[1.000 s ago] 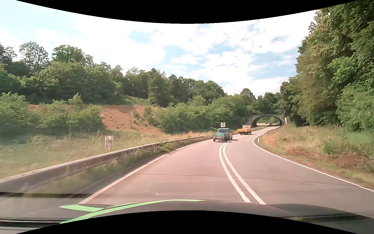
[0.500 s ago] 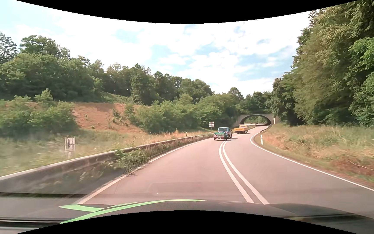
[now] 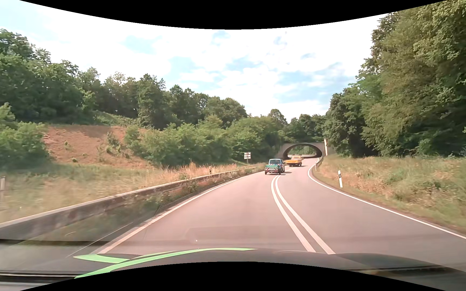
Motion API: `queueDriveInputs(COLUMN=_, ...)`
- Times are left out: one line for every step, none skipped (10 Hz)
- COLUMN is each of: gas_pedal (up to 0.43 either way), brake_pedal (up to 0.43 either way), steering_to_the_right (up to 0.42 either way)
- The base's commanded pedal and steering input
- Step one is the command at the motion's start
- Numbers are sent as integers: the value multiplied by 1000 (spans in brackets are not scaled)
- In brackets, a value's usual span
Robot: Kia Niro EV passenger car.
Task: Follow the waypoints while adhering to traffic rules and regulations
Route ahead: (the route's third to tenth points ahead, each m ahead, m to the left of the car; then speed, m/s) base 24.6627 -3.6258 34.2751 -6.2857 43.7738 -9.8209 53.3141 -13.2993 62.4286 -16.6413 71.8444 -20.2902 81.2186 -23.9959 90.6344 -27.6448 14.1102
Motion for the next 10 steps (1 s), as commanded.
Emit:
queueDriveInputs(gas_pedal=280, brake_pedal=0, steering_to_the_right=54)
queueDriveInputs(gas_pedal=280, brake_pedal=0, steering_to_the_right=55)
queueDriveInputs(gas_pedal=280, brake_pedal=0, steering_to_the_right=55)
queueDriveInputs(gas_pedal=280, brake_pedal=0, steering_to_the_right=55)
queueDriveInputs(gas_pedal=280, brake_pedal=0, steering_to_the_right=55)
queueDriveInputs(gas_pedal=280, brake_pedal=0, steering_to_the_right=54)
queueDriveInputs(gas_pedal=280, brake_pedal=0, steering_to_the_right=51)
queueDriveInputs(gas_pedal=280, brake_pedal=0, steering_to_the_right=49)
queueDriveInputs(gas_pedal=280, brake_pedal=0, steering_to_the_right=46)
queueDriveInputs(gas_pedal=280, brake_pedal=0, steering_to_the_right=44)
